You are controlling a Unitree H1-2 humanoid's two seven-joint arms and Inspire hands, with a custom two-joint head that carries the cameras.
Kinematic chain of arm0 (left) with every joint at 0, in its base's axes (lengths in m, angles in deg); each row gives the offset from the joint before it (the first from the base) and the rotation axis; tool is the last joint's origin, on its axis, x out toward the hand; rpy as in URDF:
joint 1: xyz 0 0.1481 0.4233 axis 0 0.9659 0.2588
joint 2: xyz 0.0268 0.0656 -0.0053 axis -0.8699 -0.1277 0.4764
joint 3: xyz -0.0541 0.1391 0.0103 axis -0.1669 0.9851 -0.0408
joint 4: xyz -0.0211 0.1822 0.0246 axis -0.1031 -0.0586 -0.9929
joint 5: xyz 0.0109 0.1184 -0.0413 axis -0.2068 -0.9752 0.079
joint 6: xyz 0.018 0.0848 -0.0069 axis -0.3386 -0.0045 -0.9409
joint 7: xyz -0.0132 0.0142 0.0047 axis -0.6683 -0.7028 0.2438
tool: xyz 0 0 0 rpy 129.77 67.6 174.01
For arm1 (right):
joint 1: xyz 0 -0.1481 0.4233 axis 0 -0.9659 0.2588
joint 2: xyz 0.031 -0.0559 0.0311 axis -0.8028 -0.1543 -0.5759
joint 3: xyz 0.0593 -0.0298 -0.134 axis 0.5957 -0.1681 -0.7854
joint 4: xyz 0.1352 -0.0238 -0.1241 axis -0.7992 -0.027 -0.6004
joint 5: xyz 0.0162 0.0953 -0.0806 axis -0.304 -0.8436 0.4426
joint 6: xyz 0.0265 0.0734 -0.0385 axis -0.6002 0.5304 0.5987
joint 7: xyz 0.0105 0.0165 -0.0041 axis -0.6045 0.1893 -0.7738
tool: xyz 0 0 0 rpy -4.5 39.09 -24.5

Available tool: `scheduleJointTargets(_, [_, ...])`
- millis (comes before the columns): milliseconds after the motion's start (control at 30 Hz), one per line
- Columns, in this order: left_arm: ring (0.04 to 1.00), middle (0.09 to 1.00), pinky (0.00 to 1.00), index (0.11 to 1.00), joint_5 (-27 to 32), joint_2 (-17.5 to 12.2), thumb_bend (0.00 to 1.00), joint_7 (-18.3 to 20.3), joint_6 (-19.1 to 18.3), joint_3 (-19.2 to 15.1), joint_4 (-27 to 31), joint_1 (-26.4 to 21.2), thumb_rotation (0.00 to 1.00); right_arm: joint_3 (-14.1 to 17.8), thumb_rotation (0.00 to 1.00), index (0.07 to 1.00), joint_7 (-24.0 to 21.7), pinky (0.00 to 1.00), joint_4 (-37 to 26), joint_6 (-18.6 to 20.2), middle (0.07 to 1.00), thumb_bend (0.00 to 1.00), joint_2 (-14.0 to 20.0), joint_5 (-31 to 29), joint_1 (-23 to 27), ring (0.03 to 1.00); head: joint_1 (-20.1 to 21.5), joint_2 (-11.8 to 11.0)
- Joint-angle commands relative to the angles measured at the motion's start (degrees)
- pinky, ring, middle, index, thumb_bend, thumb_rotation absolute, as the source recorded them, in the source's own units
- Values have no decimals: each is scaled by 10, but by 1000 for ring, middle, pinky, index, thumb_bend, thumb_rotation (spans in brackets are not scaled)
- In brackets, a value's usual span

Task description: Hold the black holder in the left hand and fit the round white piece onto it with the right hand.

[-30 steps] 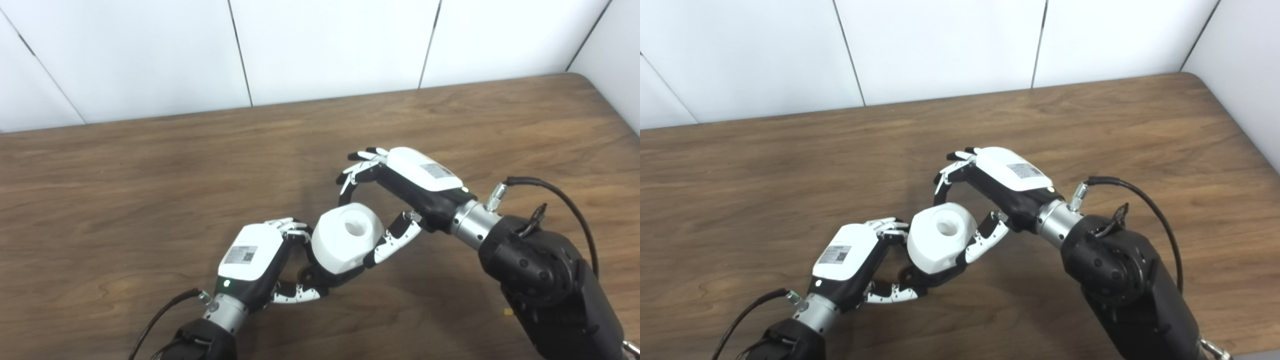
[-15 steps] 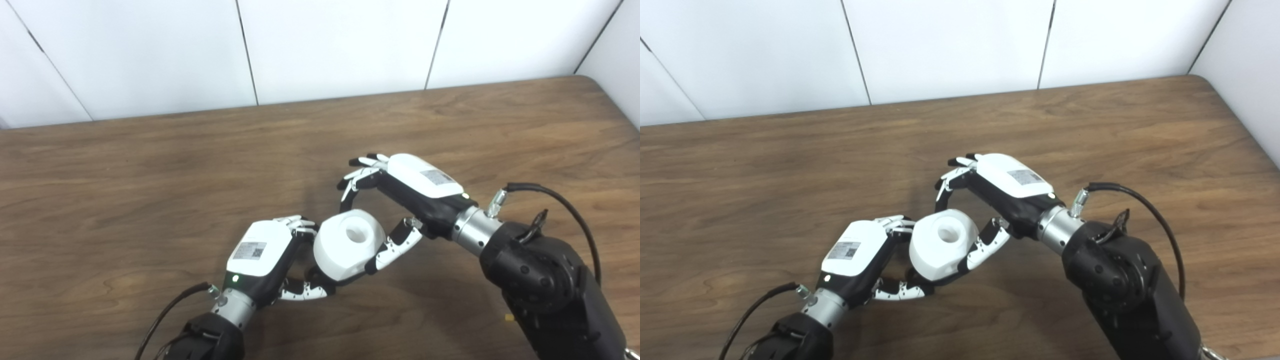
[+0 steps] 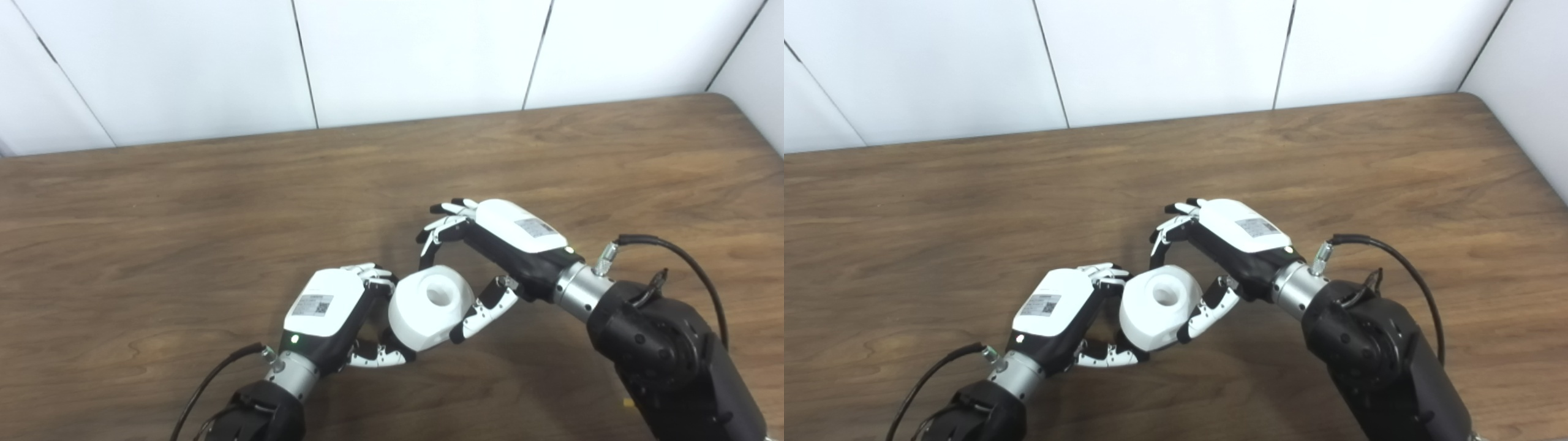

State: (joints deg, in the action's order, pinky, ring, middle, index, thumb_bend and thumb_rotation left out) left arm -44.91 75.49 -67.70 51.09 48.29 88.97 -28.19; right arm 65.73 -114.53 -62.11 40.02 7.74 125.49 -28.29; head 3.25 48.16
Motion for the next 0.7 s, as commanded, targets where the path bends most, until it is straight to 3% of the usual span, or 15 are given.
scheduleJointTargets(0, [858,786,840,487,-17,-7,517,21,-9,3,-2,7,54,-2,142,480,7,1000,-4,-22,788,526,2,-2,4,948,0,1])
scheduleJointTargets(667, [856,786,838,487,-24,-3,518,23,-9,6,1,8,54,-36,151,485,-6,1000,-6,-35,784,525,0,24,1,931,-1,4])
